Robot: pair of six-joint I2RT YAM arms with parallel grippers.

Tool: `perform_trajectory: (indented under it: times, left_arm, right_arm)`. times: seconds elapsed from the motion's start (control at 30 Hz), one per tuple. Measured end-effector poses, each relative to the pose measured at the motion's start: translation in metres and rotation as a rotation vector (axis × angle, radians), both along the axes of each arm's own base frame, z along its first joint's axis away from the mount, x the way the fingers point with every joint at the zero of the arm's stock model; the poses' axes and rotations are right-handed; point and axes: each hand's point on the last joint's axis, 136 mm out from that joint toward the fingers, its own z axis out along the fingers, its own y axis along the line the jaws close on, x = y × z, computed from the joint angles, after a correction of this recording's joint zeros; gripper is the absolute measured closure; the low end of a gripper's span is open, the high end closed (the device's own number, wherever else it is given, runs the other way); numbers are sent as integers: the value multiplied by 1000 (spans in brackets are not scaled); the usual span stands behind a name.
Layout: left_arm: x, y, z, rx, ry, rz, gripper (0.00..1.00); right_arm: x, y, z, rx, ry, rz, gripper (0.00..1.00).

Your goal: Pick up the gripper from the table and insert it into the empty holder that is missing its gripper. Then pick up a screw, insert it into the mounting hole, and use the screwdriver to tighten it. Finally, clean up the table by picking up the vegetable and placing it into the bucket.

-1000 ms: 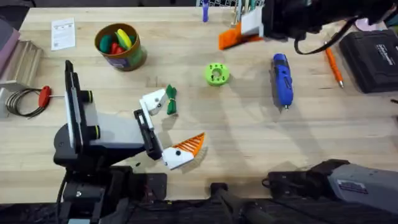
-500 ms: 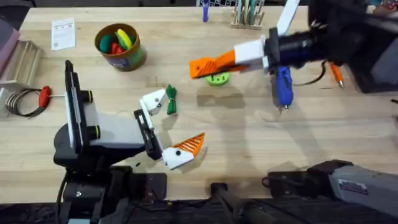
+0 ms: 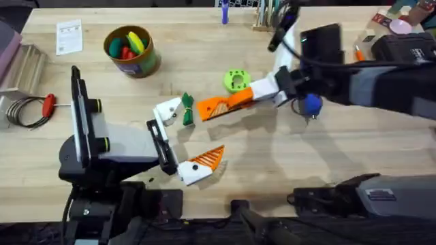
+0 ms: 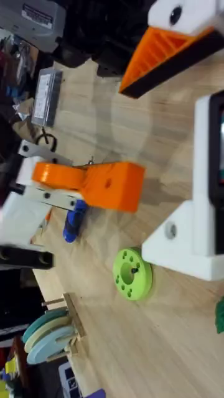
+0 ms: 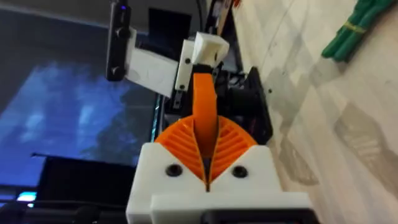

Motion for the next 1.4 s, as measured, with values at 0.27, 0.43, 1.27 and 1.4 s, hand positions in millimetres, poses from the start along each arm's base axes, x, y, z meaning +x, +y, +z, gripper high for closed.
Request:
perform_trajectory:
  times: [0.27, 0.43, 1.27, 1.4]
  left_arm:
    - [0, 0, 0, 0, 0, 0, 15]
    - [0, 0, 0, 0, 0, 0, 15]
    - [0, 0, 0, 0, 0, 0, 15]
    - [0, 0, 0, 0, 0, 0, 15]
  right_arm:
    - [-20, 22, -13, 19, 69, 129, 993]
    - [-28, 28, -11, 5, 119, 160, 993]
    - [-13, 51, -14, -19, 128, 179, 993]
    - [-11, 52, -15, -25, 122, 170, 993]
